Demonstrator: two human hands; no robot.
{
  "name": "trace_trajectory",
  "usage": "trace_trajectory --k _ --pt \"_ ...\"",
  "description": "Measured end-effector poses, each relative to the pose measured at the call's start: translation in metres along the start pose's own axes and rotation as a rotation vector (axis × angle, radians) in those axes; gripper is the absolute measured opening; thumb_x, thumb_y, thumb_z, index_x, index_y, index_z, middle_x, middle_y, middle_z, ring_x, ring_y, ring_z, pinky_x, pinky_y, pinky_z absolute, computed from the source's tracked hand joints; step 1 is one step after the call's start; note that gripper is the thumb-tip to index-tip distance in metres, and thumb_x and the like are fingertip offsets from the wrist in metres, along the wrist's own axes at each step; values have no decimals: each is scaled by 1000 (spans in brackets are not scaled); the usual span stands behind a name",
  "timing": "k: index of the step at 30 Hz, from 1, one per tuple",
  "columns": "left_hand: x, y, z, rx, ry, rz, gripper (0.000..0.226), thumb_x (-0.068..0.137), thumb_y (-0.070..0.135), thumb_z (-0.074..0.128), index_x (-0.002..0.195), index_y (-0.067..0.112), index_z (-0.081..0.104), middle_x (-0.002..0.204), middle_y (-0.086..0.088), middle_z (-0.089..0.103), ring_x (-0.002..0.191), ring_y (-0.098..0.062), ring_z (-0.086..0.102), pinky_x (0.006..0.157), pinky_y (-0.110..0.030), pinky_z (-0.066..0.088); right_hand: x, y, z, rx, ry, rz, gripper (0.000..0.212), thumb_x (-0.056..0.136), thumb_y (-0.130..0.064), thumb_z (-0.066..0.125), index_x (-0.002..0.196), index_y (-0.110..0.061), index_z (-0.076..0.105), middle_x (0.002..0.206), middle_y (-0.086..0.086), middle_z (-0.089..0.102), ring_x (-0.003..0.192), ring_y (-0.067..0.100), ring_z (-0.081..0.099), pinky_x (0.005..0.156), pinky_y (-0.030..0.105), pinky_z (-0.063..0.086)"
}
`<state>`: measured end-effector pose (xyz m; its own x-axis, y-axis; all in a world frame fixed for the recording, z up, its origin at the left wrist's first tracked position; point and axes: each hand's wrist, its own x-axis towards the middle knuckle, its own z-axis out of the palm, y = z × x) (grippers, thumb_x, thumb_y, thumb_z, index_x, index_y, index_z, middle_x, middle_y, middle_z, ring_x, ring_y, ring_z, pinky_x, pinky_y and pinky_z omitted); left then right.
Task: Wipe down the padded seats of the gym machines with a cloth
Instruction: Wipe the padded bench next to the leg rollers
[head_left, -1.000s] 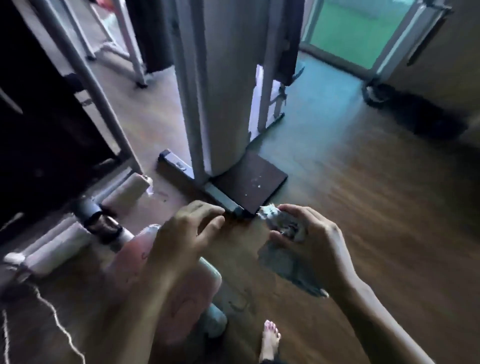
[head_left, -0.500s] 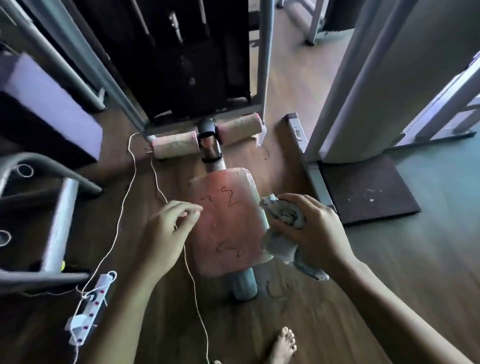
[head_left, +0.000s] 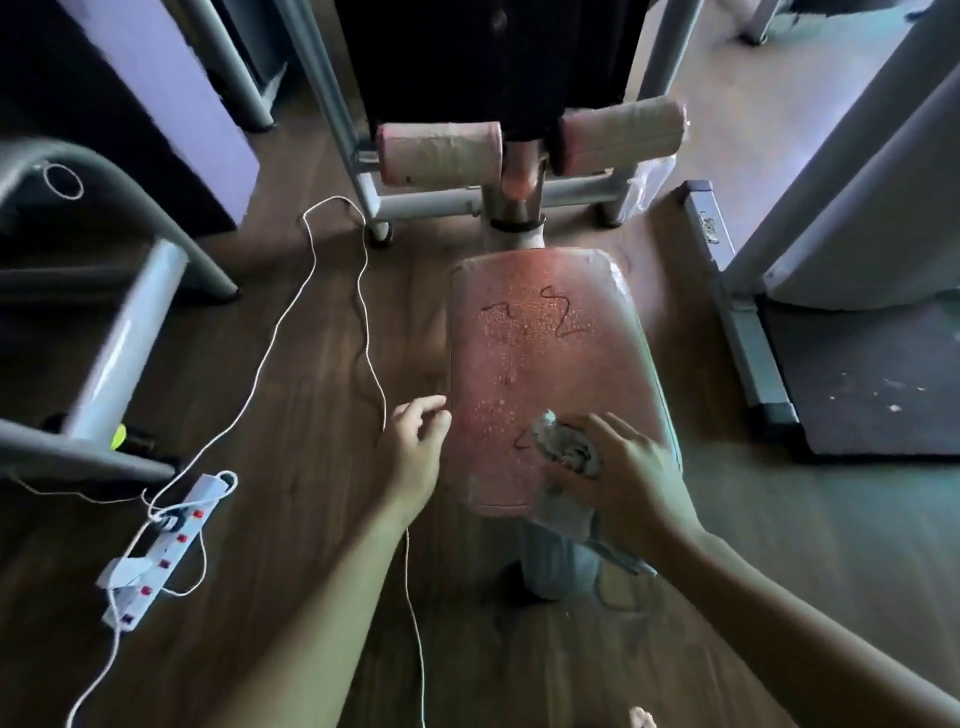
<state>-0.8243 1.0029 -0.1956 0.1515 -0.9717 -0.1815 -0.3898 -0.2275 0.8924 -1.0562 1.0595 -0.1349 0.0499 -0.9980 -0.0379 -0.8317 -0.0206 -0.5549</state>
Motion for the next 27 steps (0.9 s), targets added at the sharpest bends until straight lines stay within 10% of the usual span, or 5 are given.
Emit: trace_trajectory --k 8,17,22,27 --pt "43 -70 42 -42 -46 86 60 91 41 47 135 2 61 140 -9 59 134 -19 52 118 -44 37 63 43 88 -141 105 -72 46 93 -47 63 126 -14 64 133 2 61 119 28 58 92 43 50" --pt "51 -90 59 -307 76 109 38 90 16 54 127 13 61 125 0 65 125 -19 59 117 -50 37 48 41 119 -33 91 -341 41 98 -44 56 126 -17 69 142 1 59 130 19 56 106 34 47" --pt "57 -91 49 -422 11 -53 36 81 53 53 106 41 76 131 0 67 139 -24 48 122 -49 28 60 49 130 -112 28 -547 48 97 -48 57 132 -17 67 142 5 60 136 25 53 115 38 41" --pt "64 -89 32 -527 -91 -221 76 84 74 48 117 11 75 125 -8 71 129 -19 59 120 -44 33 129 27 142 -133 46 -403 51 97 -50 49 133 -18 66 142 5 61 135 28 53 108 45 46"
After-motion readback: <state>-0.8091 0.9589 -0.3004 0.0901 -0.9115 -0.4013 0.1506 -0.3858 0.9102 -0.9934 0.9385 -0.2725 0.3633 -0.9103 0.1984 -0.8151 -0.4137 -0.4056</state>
